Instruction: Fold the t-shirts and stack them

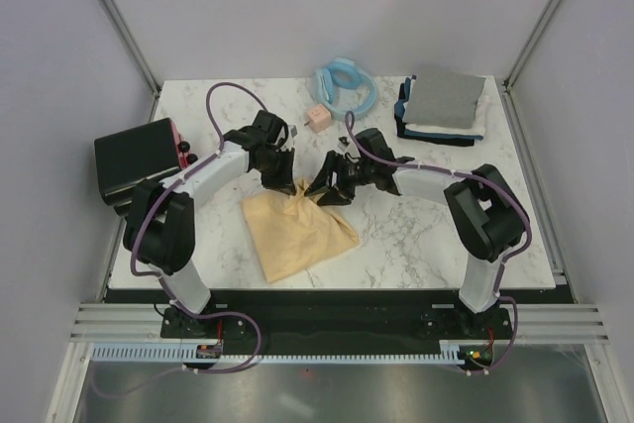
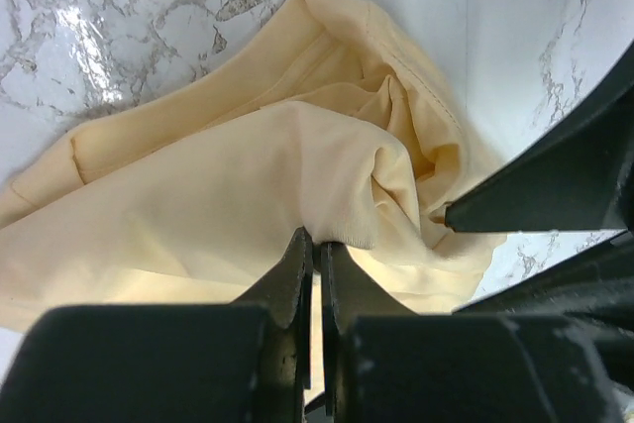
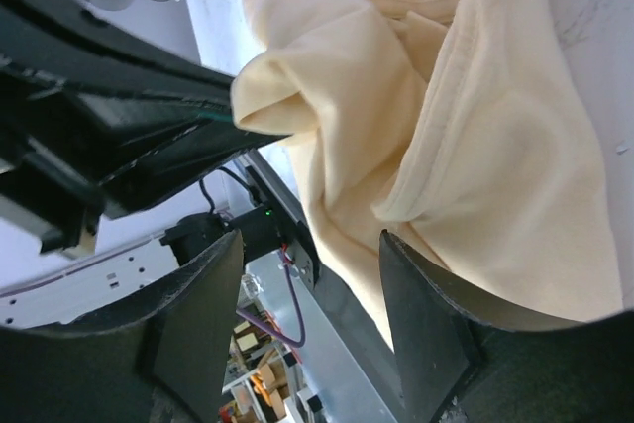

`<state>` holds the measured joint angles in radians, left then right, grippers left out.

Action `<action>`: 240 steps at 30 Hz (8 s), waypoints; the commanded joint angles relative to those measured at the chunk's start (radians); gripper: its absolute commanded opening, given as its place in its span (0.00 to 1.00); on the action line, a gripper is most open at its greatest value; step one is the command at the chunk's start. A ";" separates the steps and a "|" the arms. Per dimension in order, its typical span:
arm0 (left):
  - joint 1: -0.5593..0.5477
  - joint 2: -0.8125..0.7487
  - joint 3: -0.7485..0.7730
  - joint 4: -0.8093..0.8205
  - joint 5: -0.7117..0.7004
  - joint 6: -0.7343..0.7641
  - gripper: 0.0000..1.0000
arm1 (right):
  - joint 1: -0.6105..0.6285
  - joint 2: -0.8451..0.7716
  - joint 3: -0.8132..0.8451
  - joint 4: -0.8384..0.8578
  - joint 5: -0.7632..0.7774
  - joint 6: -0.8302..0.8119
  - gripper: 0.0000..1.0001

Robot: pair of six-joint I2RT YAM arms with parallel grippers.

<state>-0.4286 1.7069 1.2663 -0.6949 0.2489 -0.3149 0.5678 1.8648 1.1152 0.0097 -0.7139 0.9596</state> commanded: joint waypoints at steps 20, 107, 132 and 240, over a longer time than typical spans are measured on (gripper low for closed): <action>0.001 0.114 0.166 0.055 0.006 -0.050 0.02 | -0.046 -0.061 -0.111 0.259 -0.101 0.100 0.64; -0.030 0.335 0.393 -0.044 -0.106 -0.046 0.35 | -0.026 0.162 0.060 -0.340 0.056 -0.337 0.54; -0.001 0.062 0.250 -0.169 -0.232 -0.148 0.35 | -0.043 0.007 0.391 -0.530 0.151 -0.427 0.63; -0.114 0.108 0.110 -0.316 -0.246 -0.253 0.43 | 0.080 0.036 0.096 -0.301 0.163 -0.559 0.00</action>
<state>-0.5476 1.9091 1.3327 -1.0153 0.0750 -0.5819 0.6651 1.9427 1.0840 -0.0532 -0.6525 0.5655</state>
